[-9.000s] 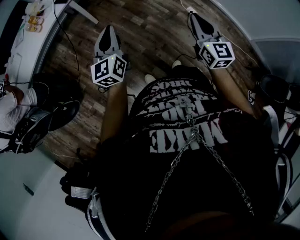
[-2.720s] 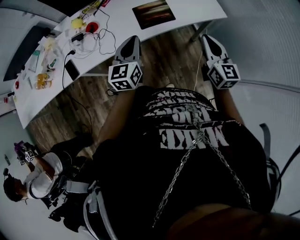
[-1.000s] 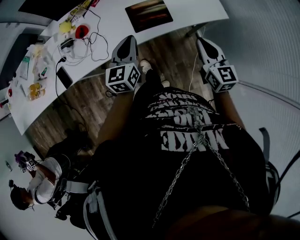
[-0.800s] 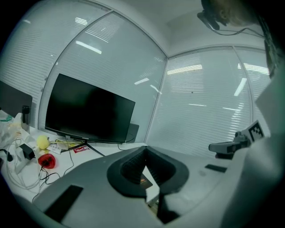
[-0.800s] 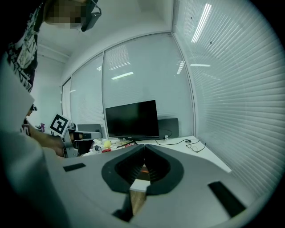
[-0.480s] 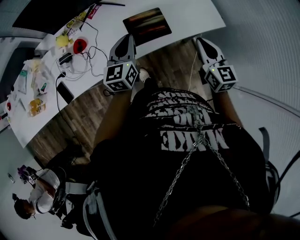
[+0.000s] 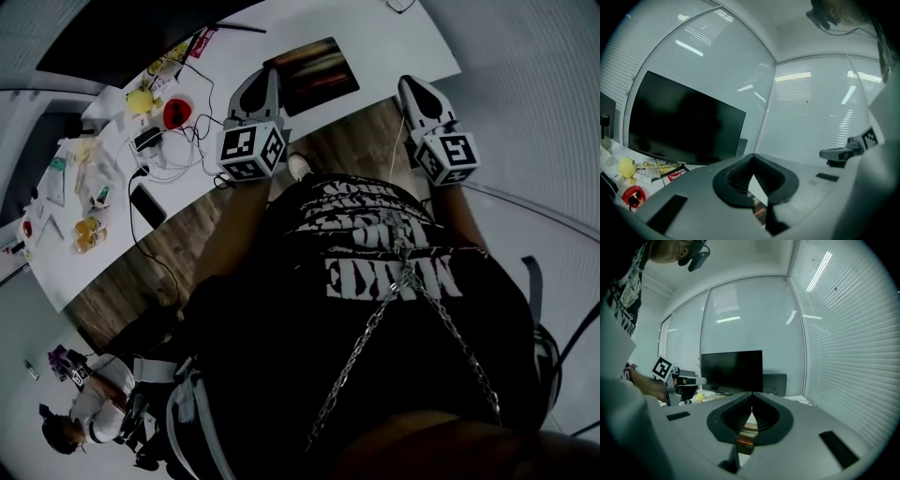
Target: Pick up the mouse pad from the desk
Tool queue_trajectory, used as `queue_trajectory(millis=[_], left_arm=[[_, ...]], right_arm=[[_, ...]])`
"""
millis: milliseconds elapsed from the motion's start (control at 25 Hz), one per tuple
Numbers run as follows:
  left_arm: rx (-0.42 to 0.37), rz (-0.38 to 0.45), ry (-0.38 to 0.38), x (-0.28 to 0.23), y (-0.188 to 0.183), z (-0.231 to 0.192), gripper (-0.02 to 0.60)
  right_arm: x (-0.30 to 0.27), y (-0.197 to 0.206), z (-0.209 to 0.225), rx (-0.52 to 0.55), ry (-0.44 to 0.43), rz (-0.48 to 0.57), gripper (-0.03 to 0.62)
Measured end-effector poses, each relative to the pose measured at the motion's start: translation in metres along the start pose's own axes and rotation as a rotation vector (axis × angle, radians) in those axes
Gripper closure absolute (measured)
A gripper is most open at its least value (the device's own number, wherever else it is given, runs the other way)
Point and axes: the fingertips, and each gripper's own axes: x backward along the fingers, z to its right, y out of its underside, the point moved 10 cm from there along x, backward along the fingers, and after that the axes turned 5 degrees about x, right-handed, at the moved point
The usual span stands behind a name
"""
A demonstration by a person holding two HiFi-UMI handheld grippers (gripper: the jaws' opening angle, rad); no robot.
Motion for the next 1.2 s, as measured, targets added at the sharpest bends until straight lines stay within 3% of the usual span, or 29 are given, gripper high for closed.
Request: queue_trajectory(millis=[320,520,920,1200], left_arm=[[0.024,0.018,-0.017,-0.014,-0.007,-0.028,0.574],[0.071,-0.003,-0.075,-0.012,0.004,-0.045,0.574],[0.114,-0.072,-0.221,-0.02,0.026,-0.059,0.575],[0.103,-0.039,-0.312,-0.058,0.016,-0.054,0.574]], right_arm=[[-0.024,-0.006,-0.006,0.01,0.013,-0.003,0.592],[-0.042,-0.002,-0.003,0.009,-0.017,-0.017,0.592],[-0.102,0.012,0.014,0.002,-0.168,-0.095,0.592],[-0.145,0.01,0.064,0.008,-0.257,-0.092,0.592]])
